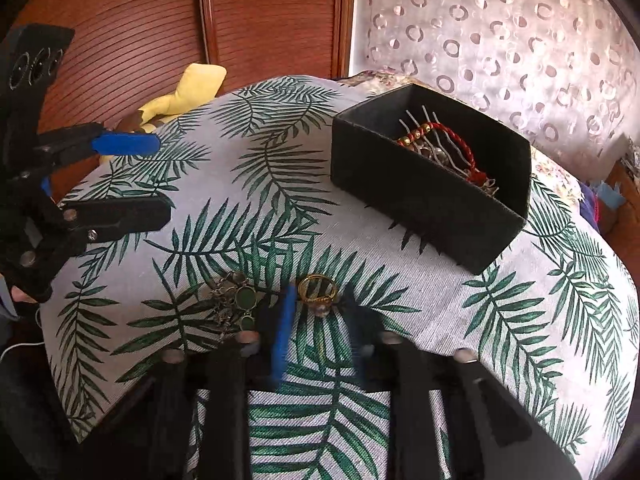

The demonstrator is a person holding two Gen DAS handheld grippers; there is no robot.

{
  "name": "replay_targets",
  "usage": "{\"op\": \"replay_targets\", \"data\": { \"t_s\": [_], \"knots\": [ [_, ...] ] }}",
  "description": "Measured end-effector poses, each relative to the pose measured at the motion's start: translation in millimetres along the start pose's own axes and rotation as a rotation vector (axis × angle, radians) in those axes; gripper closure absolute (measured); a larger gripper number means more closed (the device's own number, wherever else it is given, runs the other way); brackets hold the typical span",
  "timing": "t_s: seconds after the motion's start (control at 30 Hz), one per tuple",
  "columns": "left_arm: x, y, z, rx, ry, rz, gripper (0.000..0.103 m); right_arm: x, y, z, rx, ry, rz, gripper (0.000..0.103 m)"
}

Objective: Organize jewelry
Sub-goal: 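Grasp the green-stone earrings with the left tool while the right tool grasps the gold ring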

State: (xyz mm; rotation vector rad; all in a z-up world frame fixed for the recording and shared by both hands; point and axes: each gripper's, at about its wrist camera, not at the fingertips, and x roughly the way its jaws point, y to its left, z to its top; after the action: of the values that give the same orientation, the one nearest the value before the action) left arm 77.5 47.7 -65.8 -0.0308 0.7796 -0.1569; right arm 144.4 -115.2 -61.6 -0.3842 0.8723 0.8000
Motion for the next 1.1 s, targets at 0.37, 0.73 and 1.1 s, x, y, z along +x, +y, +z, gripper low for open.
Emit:
{"op": "replay_targets", "data": {
  "t_s": [0.37, 0.73, 1.1],
  "knots": [
    [10, -24, -7, 0.038, 0.039, -0.042, 0.008, -36, -15, -26, 0.062, -0.062, -0.014, 0.083],
    [21, -60, -9, 0.133, 0.083, -0.093, 0.053, -72, -24, -59, 0.112, -0.112, -0.035, 0.083],
    [34, -62, -6, 0.167, 0.114, -0.066, 0.071, -76, -19, -58, 0.113, -0.133, -0.024, 0.083]
  ]
}}
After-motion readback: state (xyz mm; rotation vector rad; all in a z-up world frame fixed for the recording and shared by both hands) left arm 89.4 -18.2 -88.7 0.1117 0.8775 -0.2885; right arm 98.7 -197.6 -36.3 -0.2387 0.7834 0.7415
